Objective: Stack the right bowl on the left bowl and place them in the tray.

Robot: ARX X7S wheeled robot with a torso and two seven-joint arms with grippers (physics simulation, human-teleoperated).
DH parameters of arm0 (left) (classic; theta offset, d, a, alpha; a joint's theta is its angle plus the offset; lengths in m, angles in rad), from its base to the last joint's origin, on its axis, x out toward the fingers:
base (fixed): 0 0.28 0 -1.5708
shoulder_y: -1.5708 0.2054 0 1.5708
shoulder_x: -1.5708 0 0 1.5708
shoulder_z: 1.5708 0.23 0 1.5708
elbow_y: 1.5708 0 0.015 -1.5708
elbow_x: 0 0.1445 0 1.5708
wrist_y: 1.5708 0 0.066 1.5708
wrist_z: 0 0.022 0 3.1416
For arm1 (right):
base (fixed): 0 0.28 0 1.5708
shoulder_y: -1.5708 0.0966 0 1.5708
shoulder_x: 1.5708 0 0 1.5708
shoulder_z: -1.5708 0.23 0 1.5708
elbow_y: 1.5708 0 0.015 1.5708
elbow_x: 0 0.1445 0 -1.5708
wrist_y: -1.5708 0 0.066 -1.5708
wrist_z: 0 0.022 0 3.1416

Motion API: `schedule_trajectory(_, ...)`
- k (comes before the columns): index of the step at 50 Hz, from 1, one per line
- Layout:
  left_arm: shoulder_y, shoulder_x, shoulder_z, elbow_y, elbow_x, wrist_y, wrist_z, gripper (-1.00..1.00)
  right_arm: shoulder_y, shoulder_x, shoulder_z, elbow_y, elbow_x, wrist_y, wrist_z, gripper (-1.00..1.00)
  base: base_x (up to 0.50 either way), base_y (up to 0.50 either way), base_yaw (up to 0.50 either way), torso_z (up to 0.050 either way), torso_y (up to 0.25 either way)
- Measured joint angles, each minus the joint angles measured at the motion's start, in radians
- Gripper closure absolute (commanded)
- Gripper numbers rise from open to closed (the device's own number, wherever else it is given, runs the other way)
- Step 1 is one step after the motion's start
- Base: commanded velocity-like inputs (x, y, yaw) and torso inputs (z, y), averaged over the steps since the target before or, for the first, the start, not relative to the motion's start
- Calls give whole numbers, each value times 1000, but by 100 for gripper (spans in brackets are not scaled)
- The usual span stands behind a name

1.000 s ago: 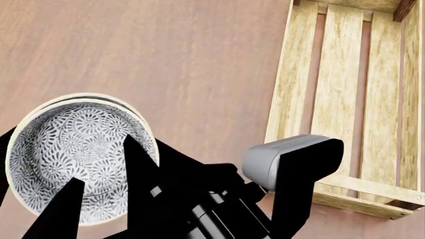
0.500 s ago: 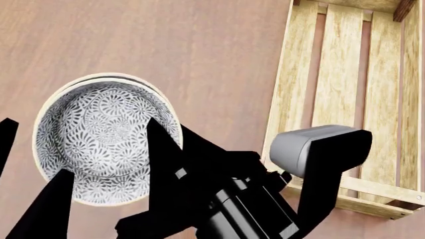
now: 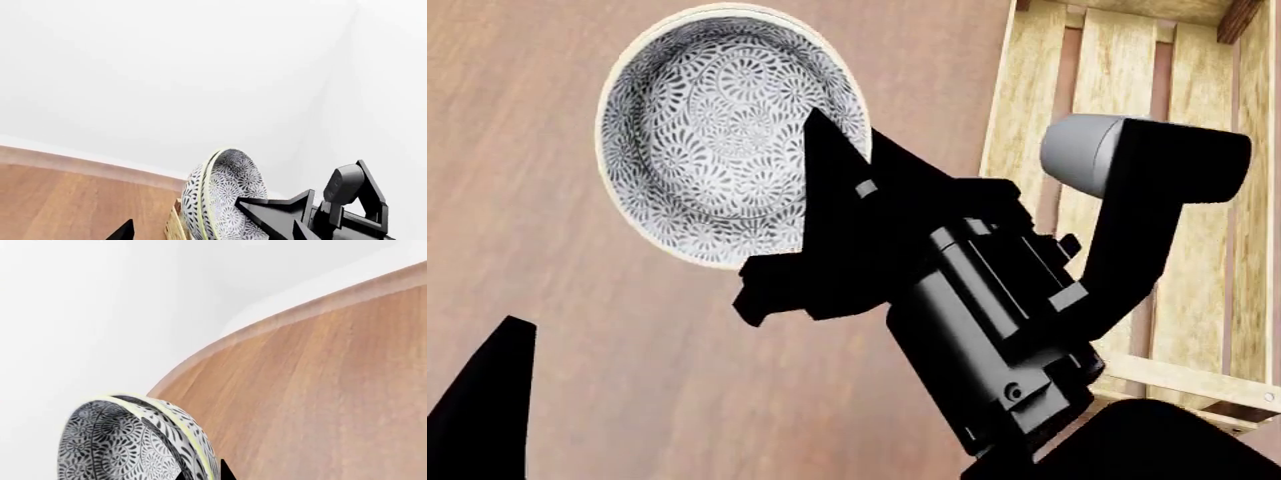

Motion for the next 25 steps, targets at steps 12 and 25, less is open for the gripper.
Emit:
schedule_trajectory(12, -5, -4, -4, -1, -2, 3, -14, -100, 83, -18, 16, 158, 44, 39, -21, 100, 0, 0, 0, 1, 1)
schedule_trajectory(25, -9, -6, -5, -8, -6, 7, -21, -100, 178, -55, 33, 363, 74, 73, -32, 100, 0, 0, 0, 0, 1)
